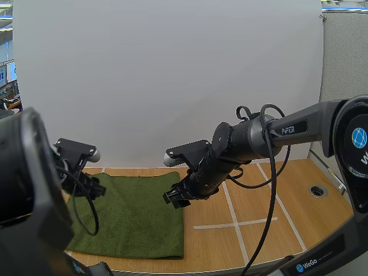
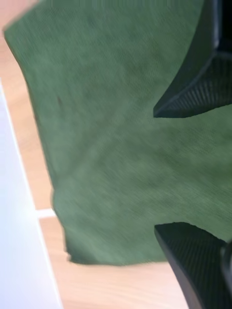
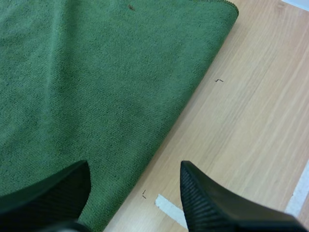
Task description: Fold the towel
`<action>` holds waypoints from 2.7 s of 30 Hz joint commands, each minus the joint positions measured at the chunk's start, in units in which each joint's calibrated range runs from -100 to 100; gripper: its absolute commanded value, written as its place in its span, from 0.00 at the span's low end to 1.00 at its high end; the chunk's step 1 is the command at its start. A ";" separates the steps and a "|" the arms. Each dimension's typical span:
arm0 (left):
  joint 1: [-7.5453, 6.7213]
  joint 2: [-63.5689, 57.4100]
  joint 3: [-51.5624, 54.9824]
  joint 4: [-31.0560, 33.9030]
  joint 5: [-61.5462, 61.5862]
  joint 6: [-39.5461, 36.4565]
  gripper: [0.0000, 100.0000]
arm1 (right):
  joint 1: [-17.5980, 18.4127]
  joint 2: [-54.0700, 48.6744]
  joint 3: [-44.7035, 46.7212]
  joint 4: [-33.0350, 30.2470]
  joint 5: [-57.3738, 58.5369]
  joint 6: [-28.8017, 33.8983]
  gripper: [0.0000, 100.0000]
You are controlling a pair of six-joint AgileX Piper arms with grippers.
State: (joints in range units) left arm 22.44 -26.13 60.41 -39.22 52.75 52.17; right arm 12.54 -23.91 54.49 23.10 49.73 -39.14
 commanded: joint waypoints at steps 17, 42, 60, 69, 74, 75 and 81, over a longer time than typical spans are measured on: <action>-15.41 -1.39 -5.77 9.53 4.58 -21.99 0.98 | -4.95 8.37 -2.86 11.75 -7.47 -7.94 0.89; -15.41 -20.85 -5.77 10.59 14.88 -28.91 0.94 | -5.50 22.25 -3.29 34.70 -6.18 -29.60 0.89; -15.41 -20.85 -5.65 12.09 17.74 -29.01 0.94 | -5.50 26.23 -3.45 44.76 -3.74 -39.04 0.83; -15.41 -20.85 -5.65 12.43 19.50 -29.01 0.94 | -5.50 30.41 -3.45 46.12 -2.25 -39.49 0.80; -15.41 -20.85 -5.65 12.55 19.34 -28.91 0.94 | -5.50 30.95 -3.45 46.83 -1.37 -40.06 0.78; -15.41 -20.85 -5.65 12.55 19.34 -28.91 0.94 | -5.50 30.95 -3.45 47.48 -0.44 -40.76 0.76; -15.41 -20.85 -5.65 12.75 18.81 -28.81 0.94 | -5.50 30.95 -3.45 48.62 2.12 -42.07 0.61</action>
State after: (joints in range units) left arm 7.24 -46.45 55.07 -26.70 71.64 23.73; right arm 7.13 5.81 50.30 71.58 48.41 -79.23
